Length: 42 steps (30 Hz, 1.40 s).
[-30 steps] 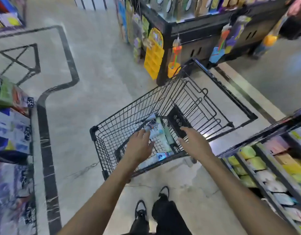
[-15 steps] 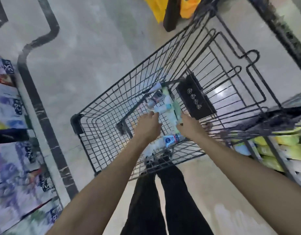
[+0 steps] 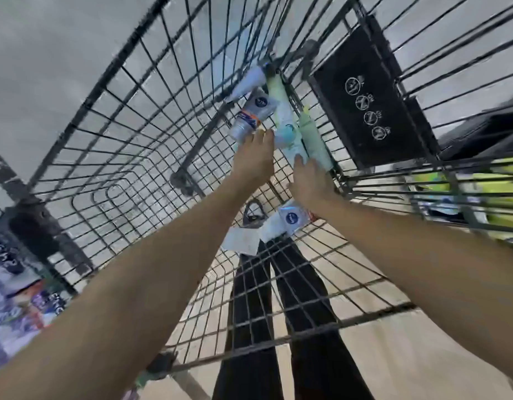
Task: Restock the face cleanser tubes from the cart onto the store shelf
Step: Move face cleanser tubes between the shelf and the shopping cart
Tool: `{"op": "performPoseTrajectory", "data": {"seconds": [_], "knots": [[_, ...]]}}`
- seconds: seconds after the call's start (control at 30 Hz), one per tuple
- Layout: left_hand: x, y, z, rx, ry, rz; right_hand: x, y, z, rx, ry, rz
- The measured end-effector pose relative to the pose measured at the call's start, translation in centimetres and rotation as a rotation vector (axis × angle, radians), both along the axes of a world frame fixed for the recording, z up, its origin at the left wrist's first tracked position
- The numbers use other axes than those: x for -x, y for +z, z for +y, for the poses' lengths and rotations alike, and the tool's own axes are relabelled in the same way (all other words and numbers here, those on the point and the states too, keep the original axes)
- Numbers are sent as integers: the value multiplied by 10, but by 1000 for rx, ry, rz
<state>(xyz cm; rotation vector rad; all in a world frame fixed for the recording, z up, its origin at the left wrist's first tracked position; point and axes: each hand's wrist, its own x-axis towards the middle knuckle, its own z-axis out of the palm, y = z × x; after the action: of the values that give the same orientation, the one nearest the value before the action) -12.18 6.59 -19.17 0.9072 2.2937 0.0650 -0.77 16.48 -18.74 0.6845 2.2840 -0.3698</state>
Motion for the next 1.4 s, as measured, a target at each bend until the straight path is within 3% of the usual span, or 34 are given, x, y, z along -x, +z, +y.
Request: {"op": "performPoseTrajectory", "data": {"seconds": [0.2, 0.37, 0.43, 0.57, 0.7, 0.8, 0.9, 1.03, 1.2, 1.4], "knots": [[3, -29, 6, 55, -75, 125, -2, -29, -2, -188, 158, 35], [1, -26, 5, 48, 1, 32, -6, -32, 8, -106, 110, 123], [5, -22, -1, 10, 130, -101, -5, -28, 9, 32, -92, 160], [18, 8, -21, -157, 578, -432, 6, 1, 11, 373, -749, 141], [26, 78, -41, -383, 871, -587, 10, 69, 14, 798, -1183, 270], [22, 140, -53, -559, 882, -619, 3, 126, 13, 1074, -1332, 391], [13, 205, -59, -704, 885, -717, -7, 188, 13, 1187, -1407, 501], [-3, 284, -56, -768, 899, -872, -32, 270, 14, 1205, -1442, 713], [-34, 352, -48, -818, 890, -1074, -82, 358, 20, 1067, -1468, 974], [-102, 423, -28, -912, 940, -1166, -185, 437, 30, 952, -1527, 1227]]}}
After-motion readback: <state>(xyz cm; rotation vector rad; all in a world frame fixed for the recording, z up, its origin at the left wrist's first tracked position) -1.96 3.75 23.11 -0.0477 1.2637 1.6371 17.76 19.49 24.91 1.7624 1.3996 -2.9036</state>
